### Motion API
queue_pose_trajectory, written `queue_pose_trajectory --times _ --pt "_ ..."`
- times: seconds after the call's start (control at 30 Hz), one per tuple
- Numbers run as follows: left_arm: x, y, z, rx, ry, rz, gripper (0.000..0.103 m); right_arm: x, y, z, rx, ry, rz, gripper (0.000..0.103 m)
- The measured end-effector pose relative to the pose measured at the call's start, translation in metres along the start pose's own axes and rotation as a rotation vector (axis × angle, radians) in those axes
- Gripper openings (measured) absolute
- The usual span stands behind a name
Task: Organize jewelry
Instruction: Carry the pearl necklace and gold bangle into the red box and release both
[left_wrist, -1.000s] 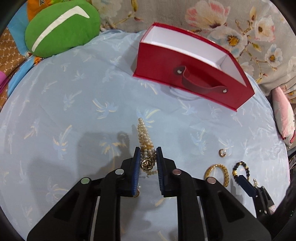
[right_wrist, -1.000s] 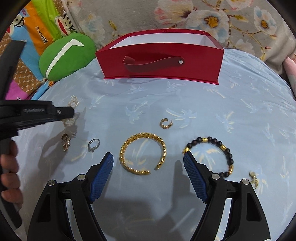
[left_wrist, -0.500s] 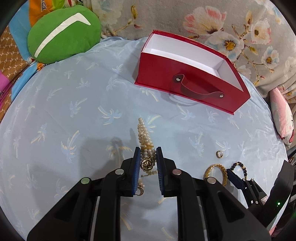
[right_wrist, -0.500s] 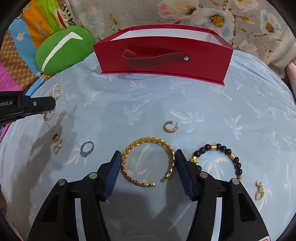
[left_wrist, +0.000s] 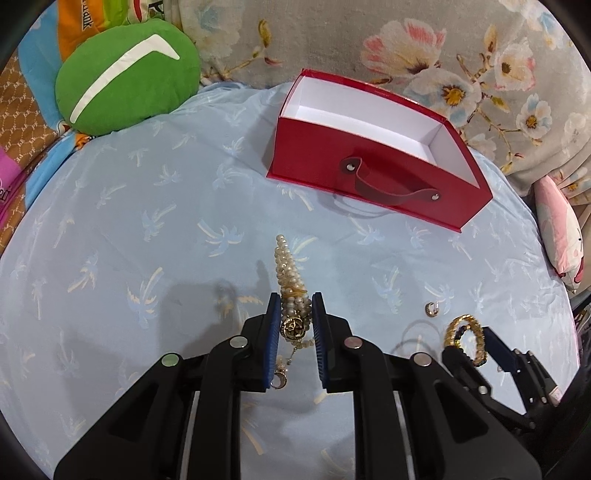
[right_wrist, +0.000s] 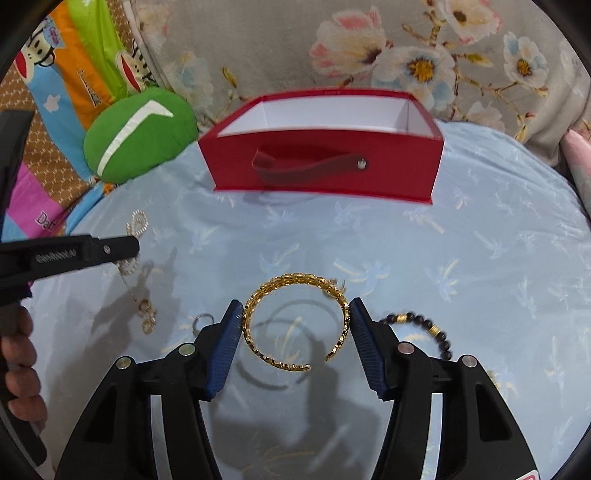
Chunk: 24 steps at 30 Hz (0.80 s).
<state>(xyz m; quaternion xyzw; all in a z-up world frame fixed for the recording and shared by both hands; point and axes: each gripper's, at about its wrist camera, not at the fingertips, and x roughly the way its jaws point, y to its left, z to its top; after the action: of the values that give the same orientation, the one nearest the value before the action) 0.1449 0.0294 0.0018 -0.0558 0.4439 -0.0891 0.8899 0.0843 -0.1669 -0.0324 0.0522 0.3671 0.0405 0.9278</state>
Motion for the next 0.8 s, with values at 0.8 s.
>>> queue_pose_trajectory --times 0.8 --pt "-0.044 -0.037 0.096 0.073 -0.232 -0.034 0.016 -0.047 -0.030 0.115 -0.023 -0.284 -0.029 0.057"
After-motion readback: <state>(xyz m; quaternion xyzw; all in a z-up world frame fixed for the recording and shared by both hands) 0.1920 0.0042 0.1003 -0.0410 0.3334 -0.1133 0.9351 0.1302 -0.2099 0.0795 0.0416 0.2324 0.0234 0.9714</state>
